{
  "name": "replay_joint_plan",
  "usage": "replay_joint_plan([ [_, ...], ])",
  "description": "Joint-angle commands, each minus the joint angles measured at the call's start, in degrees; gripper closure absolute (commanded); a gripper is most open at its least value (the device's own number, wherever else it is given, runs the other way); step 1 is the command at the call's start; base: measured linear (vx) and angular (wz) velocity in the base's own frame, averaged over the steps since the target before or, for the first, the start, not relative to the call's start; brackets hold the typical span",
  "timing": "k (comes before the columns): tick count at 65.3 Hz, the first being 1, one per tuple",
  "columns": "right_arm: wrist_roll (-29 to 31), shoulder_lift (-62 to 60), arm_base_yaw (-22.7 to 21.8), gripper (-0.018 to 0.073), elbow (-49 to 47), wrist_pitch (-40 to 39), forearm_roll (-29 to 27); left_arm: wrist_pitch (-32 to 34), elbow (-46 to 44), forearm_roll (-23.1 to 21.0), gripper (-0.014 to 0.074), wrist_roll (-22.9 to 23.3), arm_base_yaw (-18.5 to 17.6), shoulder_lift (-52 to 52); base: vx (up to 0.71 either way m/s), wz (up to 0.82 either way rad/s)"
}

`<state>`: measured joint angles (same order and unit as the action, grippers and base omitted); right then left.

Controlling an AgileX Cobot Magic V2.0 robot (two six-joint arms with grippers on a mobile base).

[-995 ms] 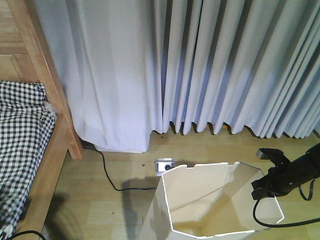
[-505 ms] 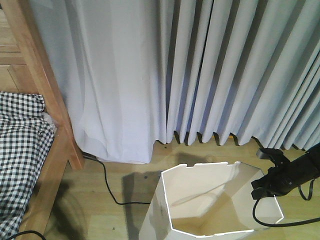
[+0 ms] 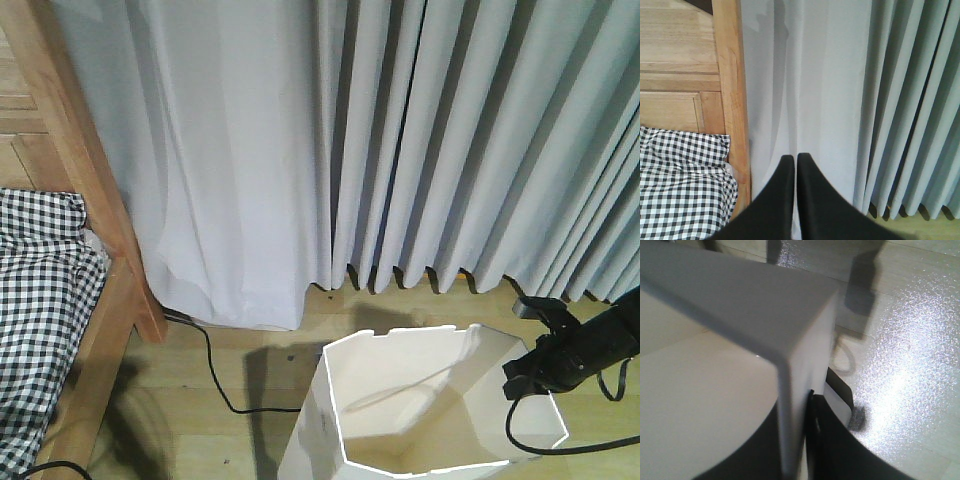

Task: Move trash bin to bedside with robot
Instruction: 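Hold the bin near the bed frame with the right gripper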

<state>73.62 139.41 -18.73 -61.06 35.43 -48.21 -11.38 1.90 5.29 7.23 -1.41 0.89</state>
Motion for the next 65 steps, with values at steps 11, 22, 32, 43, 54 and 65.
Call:
replay_joint_plan([
  [11, -0.08, -4.27, -0.23, 0.0565, -0.39, 11.81, -3.03, 4.61, 1.51, 0.0, 0.0602, 0.13, -0.02, 0.77, 0.0, 0.0],
  [22, -0.06, -4.27, -0.23, 0.0565, -0.39, 11.45, -4.14, 4.61, 1.51, 0.0, 0.0602, 0.13, -0.02, 0.77, 0.0, 0.0],
  [32, -3.39, -3.43, -0.23, 0.0565, -1.28, 11.3, -4.21, 4.61, 1.51, 0.0, 0.0602, 0.13, -0.02, 0.77, 0.0, 0.0],
  [43, -9.18, 0.47, -0.23, 0.0565, -5.71, 8.99, -1.74, 4.61, 1.51, 0.0, 0.0602, 0.13, -0.02, 0.77, 0.0, 0.0],
  [54, -16.91, 5.22, -0.23, 0.0565, -12.08, 5.63, 4.66, 4.61, 1.51, 0.0, 0.0602, 0.13, -0.02, 0.77, 0.0, 0.0],
  [65, -19.22, 10.8, -0.18, 0.0565, -19.31, 5.36, 6.44, 4.61, 1.51, 0.0, 0.0602, 0.13, -0.02, 0.77, 0.0, 0.0],
])
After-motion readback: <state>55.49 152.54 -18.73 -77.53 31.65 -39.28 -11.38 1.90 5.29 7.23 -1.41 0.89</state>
